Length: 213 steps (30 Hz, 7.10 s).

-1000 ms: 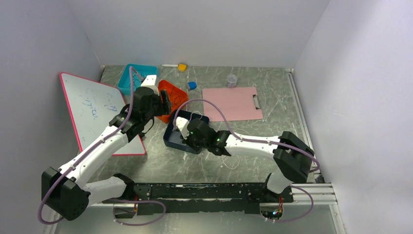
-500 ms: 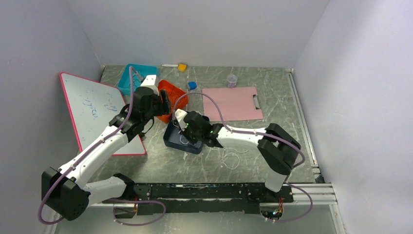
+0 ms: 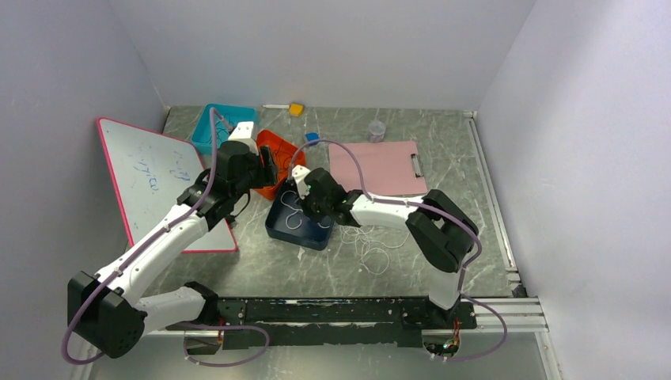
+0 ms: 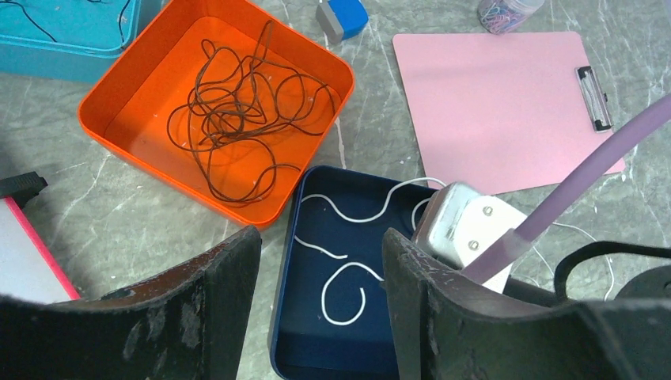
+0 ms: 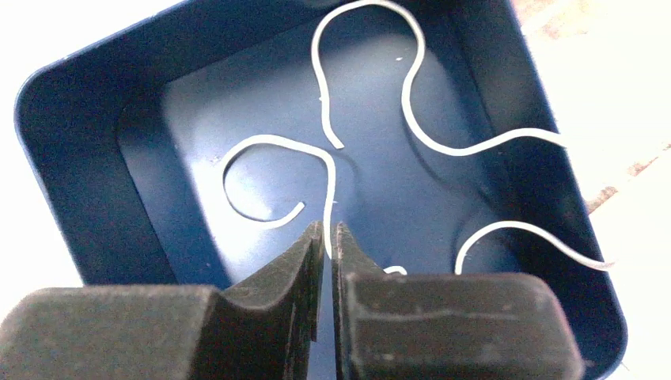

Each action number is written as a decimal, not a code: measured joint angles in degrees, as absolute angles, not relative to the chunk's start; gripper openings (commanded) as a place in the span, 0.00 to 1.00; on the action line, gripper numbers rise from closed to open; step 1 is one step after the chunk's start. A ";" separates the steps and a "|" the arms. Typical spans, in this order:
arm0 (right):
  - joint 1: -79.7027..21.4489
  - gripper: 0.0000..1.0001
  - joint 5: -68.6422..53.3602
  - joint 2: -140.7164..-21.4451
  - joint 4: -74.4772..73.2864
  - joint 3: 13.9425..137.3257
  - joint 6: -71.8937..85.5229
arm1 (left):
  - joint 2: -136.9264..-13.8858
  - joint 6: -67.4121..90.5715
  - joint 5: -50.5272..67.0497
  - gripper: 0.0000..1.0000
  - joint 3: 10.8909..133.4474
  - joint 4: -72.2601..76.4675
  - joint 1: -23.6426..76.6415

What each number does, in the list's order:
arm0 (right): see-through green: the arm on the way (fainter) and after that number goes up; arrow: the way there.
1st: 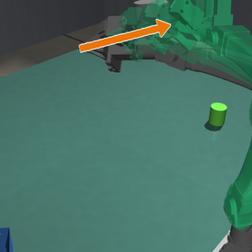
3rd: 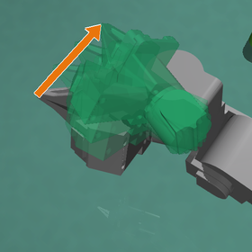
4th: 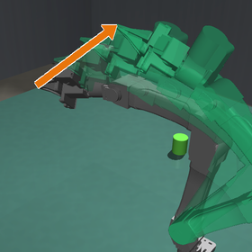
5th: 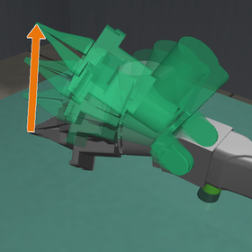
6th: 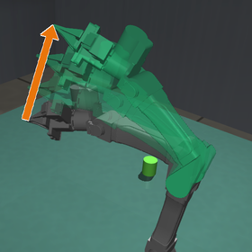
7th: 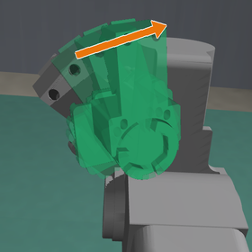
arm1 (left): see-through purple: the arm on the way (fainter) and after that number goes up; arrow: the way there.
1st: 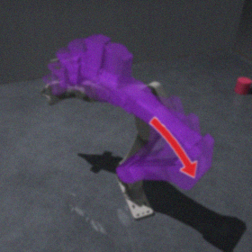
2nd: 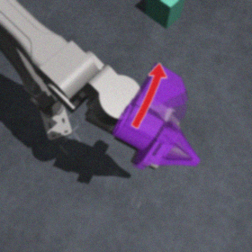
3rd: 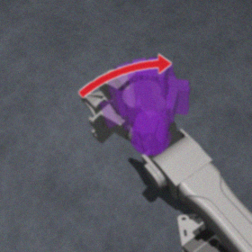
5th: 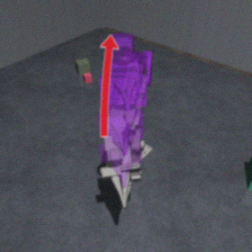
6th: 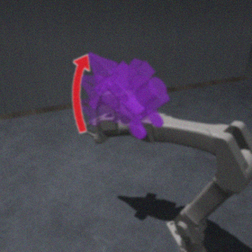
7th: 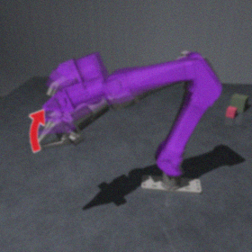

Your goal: Untangle the cables

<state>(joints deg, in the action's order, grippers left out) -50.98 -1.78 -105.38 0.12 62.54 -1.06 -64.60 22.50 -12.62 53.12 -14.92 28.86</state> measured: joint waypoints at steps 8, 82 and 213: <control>-47.09 0.36 -5.10 -101.97 0.58 62.67 0.56 | -64.69 22.50 -12.43 0.63 53.12 -14.90 28.58; -39.31 0.02 -19.57 -107.28 -10.83 73.67 -5.02 | -70.57 22.02 -4.71 0.63 53.21 -14.85 28.32; -23.03 0.00 -2.02 -59.07 -10.07 43.13 30.89 | -98.28 22.09 6.37 0.64 70.00 -2.83 46.35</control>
